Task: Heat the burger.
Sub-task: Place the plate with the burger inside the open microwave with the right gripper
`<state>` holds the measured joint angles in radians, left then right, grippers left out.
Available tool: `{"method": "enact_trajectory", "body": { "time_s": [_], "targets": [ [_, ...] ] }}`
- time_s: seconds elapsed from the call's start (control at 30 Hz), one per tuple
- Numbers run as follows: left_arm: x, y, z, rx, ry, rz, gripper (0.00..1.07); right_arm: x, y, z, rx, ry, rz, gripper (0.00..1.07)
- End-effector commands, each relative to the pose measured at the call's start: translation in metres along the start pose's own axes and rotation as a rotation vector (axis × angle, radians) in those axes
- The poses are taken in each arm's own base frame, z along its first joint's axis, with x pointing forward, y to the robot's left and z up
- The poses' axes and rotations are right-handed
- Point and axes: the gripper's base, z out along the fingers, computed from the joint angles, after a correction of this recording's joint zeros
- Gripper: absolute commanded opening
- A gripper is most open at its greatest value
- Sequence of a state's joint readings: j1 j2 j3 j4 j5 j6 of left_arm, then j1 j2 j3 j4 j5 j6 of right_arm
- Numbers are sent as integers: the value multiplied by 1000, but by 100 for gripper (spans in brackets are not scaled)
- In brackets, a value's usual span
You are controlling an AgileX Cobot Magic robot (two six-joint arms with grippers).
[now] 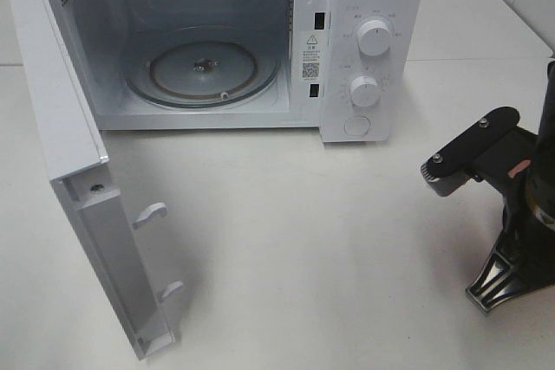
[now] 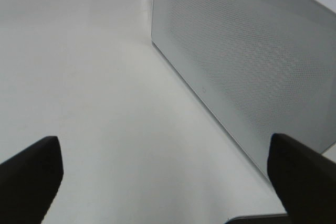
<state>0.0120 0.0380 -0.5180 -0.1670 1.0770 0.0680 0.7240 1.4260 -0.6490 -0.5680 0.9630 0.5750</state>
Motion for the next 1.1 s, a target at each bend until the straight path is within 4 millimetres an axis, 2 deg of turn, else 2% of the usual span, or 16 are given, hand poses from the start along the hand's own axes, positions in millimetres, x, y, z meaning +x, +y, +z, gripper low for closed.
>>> {"method": "enact_trajectory", "body": {
  "time_s": [0.03, 0.87, 1.1],
  "targets": [
    [0, 0, 1, 3, -10, 3, 98, 3, 3, -7, 65, -11, -81, 0],
    [0, 0, 1, 3, -10, 3, 98, 19, 57, -37, 77, -158, -362, 0],
    [0, 0, 1, 3, -10, 3, 98, 23, 71, -47, 115, -246, -525, 0]
  ]
}}
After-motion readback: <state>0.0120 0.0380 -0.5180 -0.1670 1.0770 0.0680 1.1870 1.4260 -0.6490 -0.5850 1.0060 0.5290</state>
